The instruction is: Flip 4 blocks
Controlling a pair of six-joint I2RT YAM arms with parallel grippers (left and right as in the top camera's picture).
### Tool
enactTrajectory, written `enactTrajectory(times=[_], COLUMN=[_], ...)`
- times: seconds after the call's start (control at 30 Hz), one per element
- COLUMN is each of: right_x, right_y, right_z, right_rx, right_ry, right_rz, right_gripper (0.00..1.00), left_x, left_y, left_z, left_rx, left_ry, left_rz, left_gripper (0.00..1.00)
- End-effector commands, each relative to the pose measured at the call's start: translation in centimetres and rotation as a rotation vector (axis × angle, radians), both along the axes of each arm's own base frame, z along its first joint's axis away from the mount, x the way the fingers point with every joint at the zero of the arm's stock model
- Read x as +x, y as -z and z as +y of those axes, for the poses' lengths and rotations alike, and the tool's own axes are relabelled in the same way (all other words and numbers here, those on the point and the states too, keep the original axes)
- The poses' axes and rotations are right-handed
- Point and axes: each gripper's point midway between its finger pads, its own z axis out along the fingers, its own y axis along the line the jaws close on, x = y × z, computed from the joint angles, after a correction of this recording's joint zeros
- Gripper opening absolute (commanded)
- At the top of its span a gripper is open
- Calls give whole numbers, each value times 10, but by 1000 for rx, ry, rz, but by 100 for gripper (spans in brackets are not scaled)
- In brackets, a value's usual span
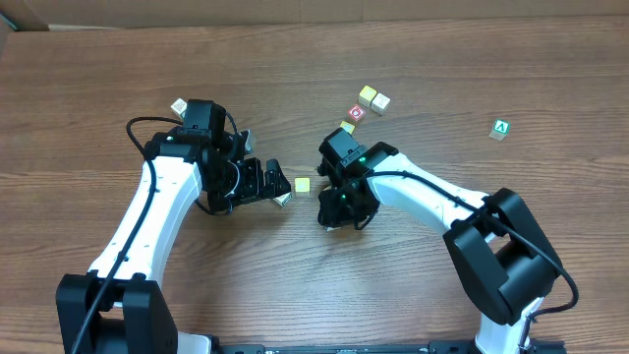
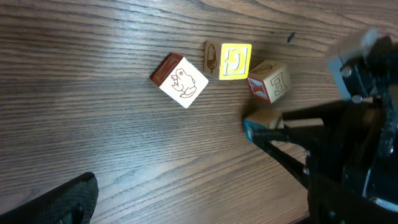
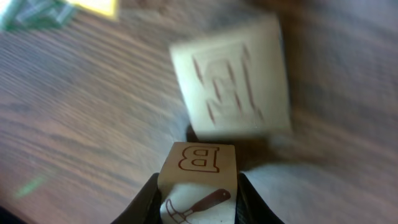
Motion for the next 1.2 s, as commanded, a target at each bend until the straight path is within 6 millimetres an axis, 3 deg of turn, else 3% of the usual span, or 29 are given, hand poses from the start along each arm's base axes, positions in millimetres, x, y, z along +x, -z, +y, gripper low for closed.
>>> enactTrajectory(times=[0.0, 0.17, 0.33, 0.43, 0.63, 0.73, 1.1, 1.17], right_x=[0, -16, -38, -55, -99, -112, -110, -110], right_y=[-31, -71, -84, -74, -24, -7, 1, 1], right_z=[1, -18, -43, -55, -86, -93, -94, -96], right_rx=[24, 1, -72, -116, -217, -225, -219, -226], right_ry=[32, 71, 140, 176, 291, 317, 329, 330], right_rz=[-45, -55, -26, -1, 100, 133, 112, 110], right_gripper=[4, 4, 4, 4, 4, 4, 4, 13], left_x=[6, 6, 6, 6, 6, 6, 6, 6], left_y=[-4, -4, -4, -4, -4, -4, -4, -4], left_z=[-1, -1, -1, -1, -1, -1, -1, -1], left_rx=[-2, -4, -3, -3, -3, -3, -4, -4], left_ry=[-5, -15, -14, -14, -14, -14, -14, -14], left_rz=[-15, -11, -11, -12, -11, -11, -11, -11], left_gripper=[100, 100, 100, 100, 100, 100, 100, 100])
